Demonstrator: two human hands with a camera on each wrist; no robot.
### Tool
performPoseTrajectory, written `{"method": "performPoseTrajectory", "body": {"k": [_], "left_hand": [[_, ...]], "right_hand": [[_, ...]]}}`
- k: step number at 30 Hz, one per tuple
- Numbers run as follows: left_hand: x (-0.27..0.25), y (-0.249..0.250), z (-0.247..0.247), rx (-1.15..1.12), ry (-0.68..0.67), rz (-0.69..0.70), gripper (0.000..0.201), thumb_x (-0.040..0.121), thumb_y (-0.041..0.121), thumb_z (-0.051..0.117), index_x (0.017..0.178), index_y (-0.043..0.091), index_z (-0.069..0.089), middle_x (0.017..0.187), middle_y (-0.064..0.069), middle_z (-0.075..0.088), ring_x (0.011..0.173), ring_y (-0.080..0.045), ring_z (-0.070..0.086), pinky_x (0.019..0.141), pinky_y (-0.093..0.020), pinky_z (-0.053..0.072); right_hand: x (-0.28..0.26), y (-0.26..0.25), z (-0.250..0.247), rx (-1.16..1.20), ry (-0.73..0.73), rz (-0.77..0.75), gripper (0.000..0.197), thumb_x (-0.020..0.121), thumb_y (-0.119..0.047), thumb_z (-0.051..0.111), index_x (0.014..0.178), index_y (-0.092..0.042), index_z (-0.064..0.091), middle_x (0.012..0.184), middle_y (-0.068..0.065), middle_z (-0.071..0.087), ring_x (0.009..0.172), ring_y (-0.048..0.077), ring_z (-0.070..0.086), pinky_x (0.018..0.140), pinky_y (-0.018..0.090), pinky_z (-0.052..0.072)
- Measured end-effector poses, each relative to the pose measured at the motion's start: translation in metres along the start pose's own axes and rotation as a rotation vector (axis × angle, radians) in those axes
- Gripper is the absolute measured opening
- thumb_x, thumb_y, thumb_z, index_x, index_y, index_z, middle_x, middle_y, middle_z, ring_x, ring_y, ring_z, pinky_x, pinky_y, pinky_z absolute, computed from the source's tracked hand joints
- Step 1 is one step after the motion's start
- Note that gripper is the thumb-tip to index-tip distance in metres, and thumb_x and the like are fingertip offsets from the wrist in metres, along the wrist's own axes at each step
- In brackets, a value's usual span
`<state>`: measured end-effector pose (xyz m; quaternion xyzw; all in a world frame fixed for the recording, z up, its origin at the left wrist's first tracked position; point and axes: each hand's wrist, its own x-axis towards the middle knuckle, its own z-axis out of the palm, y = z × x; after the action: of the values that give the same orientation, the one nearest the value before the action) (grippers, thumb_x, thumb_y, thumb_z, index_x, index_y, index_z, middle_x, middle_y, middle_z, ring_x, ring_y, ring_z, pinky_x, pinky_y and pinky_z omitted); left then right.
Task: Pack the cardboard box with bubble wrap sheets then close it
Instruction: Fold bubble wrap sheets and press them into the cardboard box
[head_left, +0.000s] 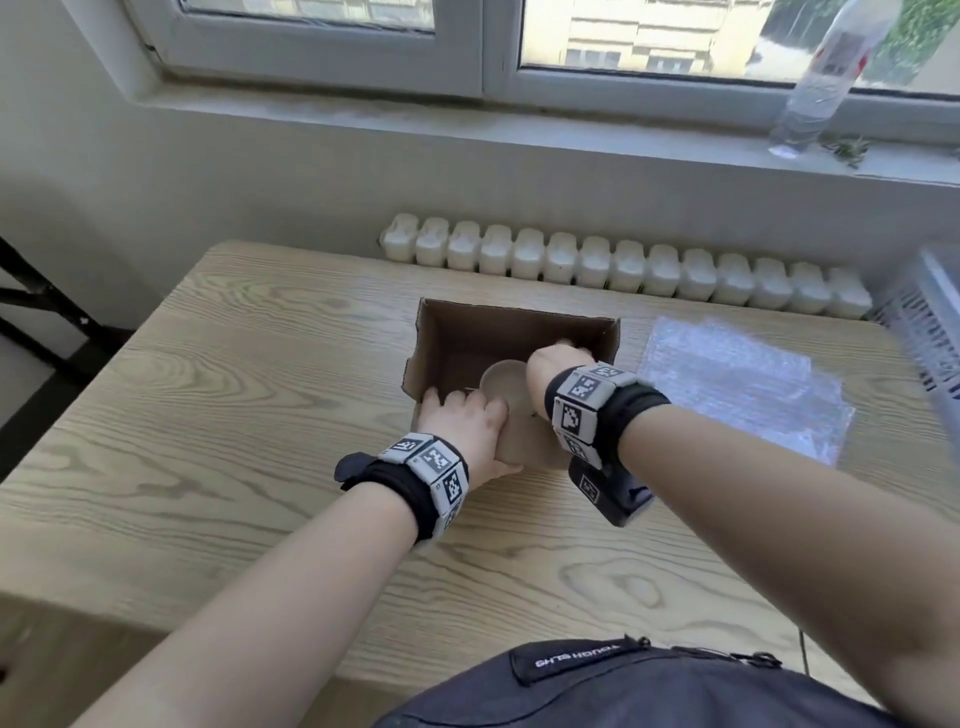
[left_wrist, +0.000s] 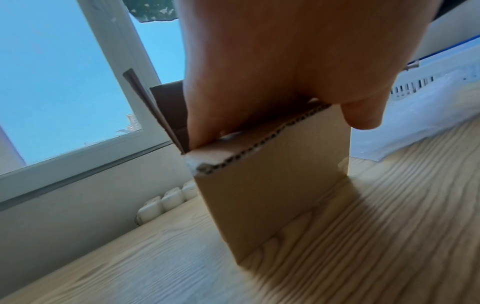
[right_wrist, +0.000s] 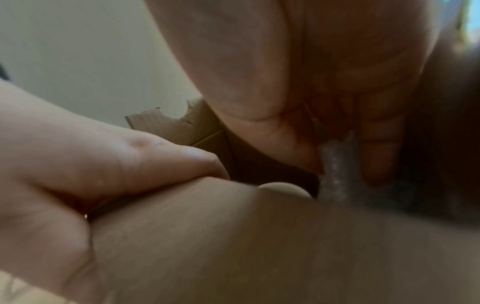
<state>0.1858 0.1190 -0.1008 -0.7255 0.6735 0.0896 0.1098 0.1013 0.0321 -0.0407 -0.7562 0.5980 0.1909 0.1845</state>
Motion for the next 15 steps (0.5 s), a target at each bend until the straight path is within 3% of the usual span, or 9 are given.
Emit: {"method": "performPoseTrajectory", "body": {"k": [2, 4, 8, 11, 13, 15], "left_hand": [[0.000, 0.000, 0.000, 0.012, 0.006, 0.002, 0.071, 0.078, 0.066, 0.054, 0.128, 0.018, 0.040, 0.133, -0.007, 0.048, 0.123, -0.029, 0.045, 0.110, -0.053, 0.022], [0.000, 0.000, 0.002, 0.019, 0.017, 0.005, 0.072, 0.077, 0.066, 0.053, 0.128, 0.017, 0.040, 0.133, -0.007, 0.047, 0.122, -0.029, 0.045, 0.109, -0.052, 0.023], [-0.001, 0.000, 0.006, 0.043, 0.054, 0.002, 0.073, 0.077, 0.066, 0.053, 0.129, 0.017, 0.039, 0.131, -0.007, 0.048, 0.119, -0.029, 0.046, 0.106, -0.049, 0.027], [-0.001, 0.000, 0.007, 0.060, 0.070, 0.008, 0.072, 0.077, 0.066, 0.053, 0.128, 0.016, 0.039, 0.130, -0.007, 0.049, 0.118, -0.029, 0.047, 0.104, -0.049, 0.029], [-0.001, 0.000, 0.008, 0.065, 0.072, 0.017, 0.073, 0.078, 0.067, 0.052, 0.128, 0.016, 0.039, 0.129, -0.008, 0.050, 0.117, -0.030, 0.047, 0.103, -0.049, 0.030], [-0.002, -0.001, 0.009, 0.064, 0.073, 0.024, 0.075, 0.079, 0.068, 0.050, 0.131, 0.016, 0.037, 0.130, -0.008, 0.049, 0.118, -0.030, 0.047, 0.103, -0.048, 0.030]], "right_hand": [[0.010, -0.002, 0.007, -0.065, -0.067, 0.006, 0.037, 0.096, -0.013, 0.048, 0.131, -0.001, 0.049, 0.138, 0.013, 0.048, 0.130, 0.029, 0.045, 0.106, 0.034, 0.035], [0.017, -0.004, 0.017, -0.101, -0.129, 0.047, 0.037, 0.100, -0.011, 0.038, 0.135, 0.000, 0.044, 0.142, 0.009, 0.043, 0.135, 0.028, 0.039, 0.111, 0.035, 0.028], [0.022, -0.002, 0.029, -0.073, -0.142, 0.049, 0.041, 0.103, -0.009, 0.026, 0.141, 0.006, 0.030, 0.148, 0.018, 0.032, 0.141, 0.029, 0.029, 0.116, 0.035, 0.016], [0.023, 0.000, 0.034, -0.043, -0.061, -0.007, 0.043, 0.098, -0.013, 0.040, 0.137, 0.005, 0.040, 0.133, 0.012, 0.041, 0.136, 0.033, 0.036, 0.112, 0.038, 0.029], [0.020, -0.001, 0.040, -0.035, 0.050, -0.020, 0.054, 0.089, -0.024, 0.049, 0.138, -0.002, 0.041, 0.145, 0.019, 0.031, 0.136, 0.039, 0.031, 0.107, 0.046, 0.033], [0.006, -0.003, 0.042, -0.075, 0.071, -0.073, 0.051, 0.088, -0.022, 0.051, 0.136, -0.006, 0.044, 0.146, 0.021, 0.025, 0.135, 0.038, 0.026, 0.104, 0.046, 0.035]]}}
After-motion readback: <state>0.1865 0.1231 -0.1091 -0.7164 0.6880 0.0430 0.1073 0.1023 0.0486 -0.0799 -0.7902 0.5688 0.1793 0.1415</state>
